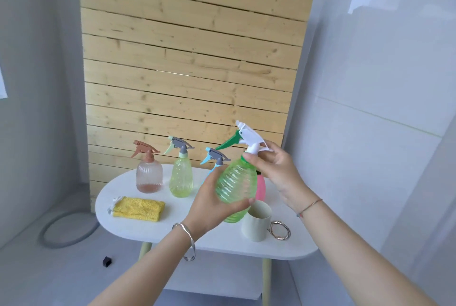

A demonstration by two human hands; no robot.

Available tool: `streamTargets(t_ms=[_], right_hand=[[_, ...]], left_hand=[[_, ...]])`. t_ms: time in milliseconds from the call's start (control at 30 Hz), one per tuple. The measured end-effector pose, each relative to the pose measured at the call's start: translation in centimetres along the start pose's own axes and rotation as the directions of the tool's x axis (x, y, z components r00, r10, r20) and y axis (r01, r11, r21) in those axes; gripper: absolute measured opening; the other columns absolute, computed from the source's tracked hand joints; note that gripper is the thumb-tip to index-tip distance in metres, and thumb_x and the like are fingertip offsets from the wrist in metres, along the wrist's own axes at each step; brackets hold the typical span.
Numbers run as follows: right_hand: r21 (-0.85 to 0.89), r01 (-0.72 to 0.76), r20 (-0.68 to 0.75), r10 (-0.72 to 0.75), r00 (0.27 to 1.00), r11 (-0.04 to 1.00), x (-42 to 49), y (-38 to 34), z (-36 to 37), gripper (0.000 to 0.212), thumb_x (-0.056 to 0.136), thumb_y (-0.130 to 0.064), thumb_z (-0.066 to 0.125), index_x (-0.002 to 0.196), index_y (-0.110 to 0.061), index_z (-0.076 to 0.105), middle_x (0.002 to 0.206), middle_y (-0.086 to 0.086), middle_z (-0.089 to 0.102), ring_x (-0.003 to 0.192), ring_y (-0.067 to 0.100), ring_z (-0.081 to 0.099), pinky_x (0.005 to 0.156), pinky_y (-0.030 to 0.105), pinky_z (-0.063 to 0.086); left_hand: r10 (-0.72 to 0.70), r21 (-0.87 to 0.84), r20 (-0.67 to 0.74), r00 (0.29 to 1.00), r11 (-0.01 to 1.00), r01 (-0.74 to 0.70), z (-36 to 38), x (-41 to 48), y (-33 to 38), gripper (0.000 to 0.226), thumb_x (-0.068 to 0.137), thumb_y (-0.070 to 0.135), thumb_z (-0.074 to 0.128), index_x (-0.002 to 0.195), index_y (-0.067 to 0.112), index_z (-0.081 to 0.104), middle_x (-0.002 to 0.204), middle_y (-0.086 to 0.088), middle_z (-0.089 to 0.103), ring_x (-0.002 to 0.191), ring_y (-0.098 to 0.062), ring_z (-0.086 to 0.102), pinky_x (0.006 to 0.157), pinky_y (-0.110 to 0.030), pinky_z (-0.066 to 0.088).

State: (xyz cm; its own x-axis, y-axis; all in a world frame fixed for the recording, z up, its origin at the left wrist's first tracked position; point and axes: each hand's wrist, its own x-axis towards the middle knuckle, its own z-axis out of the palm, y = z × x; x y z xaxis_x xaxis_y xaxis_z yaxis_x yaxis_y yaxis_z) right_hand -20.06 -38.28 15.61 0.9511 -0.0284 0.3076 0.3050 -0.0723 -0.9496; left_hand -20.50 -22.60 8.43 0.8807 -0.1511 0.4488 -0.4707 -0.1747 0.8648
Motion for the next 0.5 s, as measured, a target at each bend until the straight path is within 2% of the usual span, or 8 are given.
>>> streamTargets(t_ms=[100,167,233,267,333,400,467,500], right_hand=[[0.102,-0.029,0.026,0.027,0.999,0.994,-1.2,-0.4,2.3,0.034,0.071,-0.026,0.079,0.096,-0.008,0.066,0.085,0.000,0.073,0.081,0.012,0.065,0.085,0.030,0.048],[0.129,-0.006,0.053,-0.001,0.999,0.992,-2.1,-1.2,3.7,0.032,0.070,-0.029,0.078,0.092,-0.008,0.069,0.084,0.001,0.072,0.081,0.013,0.064,0.084,0.030,0.049],[0.167,0.004,0.065,-0.015,0.998,0.986,-2.8,-2.0,4.6,0.028,0.067,-0.031,0.078,0.088,-0.013,0.072,0.083,0.004,0.070,0.081,0.018,0.062,0.084,0.036,0.049],[0.179,0.003,0.076,-0.017,0.997,0.984,-3.1,-2.4,4.9,0.027,0.065,-0.032,0.079,0.085,-0.016,0.073,0.084,0.005,0.069,0.082,0.021,0.060,0.085,0.038,0.049],[0.208,-0.019,0.111,-0.004,0.994,0.978,-3.5,-3.1,5.3,0.029,0.065,-0.035,0.078,0.086,-0.016,0.074,0.088,0.007,0.069,0.084,0.023,0.060,0.087,0.041,0.049],[0.245,-0.041,0.127,0.010,0.992,0.969,-4.0,-3.5,5.5,0.032,0.070,-0.039,0.073,0.089,-0.013,0.074,0.095,0.006,0.072,0.087,0.022,0.063,0.090,0.041,0.050],[0.293,-0.061,0.149,0.017,0.989,0.954,-4.5,-3.9,5.8,0.032,0.074,-0.041,0.069,0.090,-0.014,0.075,0.099,0.006,0.071,0.091,0.023,0.063,0.094,0.043,0.048],[0.324,-0.068,0.152,0.020,0.988,0.944,-4.6,-4.0,6.1,0.033,0.074,-0.041,0.069,0.092,-0.014,0.074,0.100,0.006,0.070,0.093,0.024,0.062,0.097,0.045,0.046]], left_hand=[[-0.029,0.018,-0.005,1.000,0.999,0.029,-1.7,-1.3,0.8,0.079,0.054,0.058,0.083,0.123,0.038,0.051,0.119,0.013,0.055,0.114,0.007,0.049,0.088,-0.002,0.035],[-0.083,-0.045,0.011,0.997,0.996,0.083,-2.7,-2.2,1.7,0.074,0.052,0.058,0.083,0.117,0.038,0.055,0.117,0.007,0.059,0.112,0.000,0.055,0.098,-0.017,0.043],[-0.147,-0.142,0.049,0.988,0.978,0.152,-3.5,-3.0,2.6,0.069,0.051,0.055,0.087,0.112,0.038,0.059,0.113,0.003,0.067,0.106,-0.009,0.064,0.097,-0.037,0.050],[-0.166,-0.169,0.067,0.984,0.970,0.175,-3.9,-3.3,3.0,0.068,0.051,0.053,0.087,0.111,0.037,0.060,0.113,0.002,0.069,0.105,-0.012,0.065,0.097,-0.040,0.051],[-0.194,-0.281,0.143,0.971,0.932,0.227,-4.9,-4.0,3.6,0.065,0.058,0.047,0.085,0.116,0.033,0.059,0.117,-0.002,0.068,0.108,-0.016,0.066,0.096,-0.039,0.052],[-0.225,-0.482,0.310,0.924,0.800,0.356,-5.7,-4.6,4.4,0.052,0.075,0.041,0.071,0.123,0.026,0.057,0.120,-0.005,0.068,0.108,-0.019,0.066,0.086,-0.033,0.055],[-0.228,-0.556,0.423,0.877,0.699,0.450,-6.5,-5.3,5.4,0.048,0.088,0.045,0.055,0.129,0.022,0.056,0.121,-0.003,0.068,0.110,-0.018,0.065,0.084,-0.030,0.054],[-0.242,-0.550,0.439,0.865,0.689,0.472,-6.8,-5.3,5.6,0.046,0.092,0.049,0.050,0.131,0.023,0.055,0.123,-0.001,0.067,0.113,-0.017,0.063,0.087,-0.031,0.053]])
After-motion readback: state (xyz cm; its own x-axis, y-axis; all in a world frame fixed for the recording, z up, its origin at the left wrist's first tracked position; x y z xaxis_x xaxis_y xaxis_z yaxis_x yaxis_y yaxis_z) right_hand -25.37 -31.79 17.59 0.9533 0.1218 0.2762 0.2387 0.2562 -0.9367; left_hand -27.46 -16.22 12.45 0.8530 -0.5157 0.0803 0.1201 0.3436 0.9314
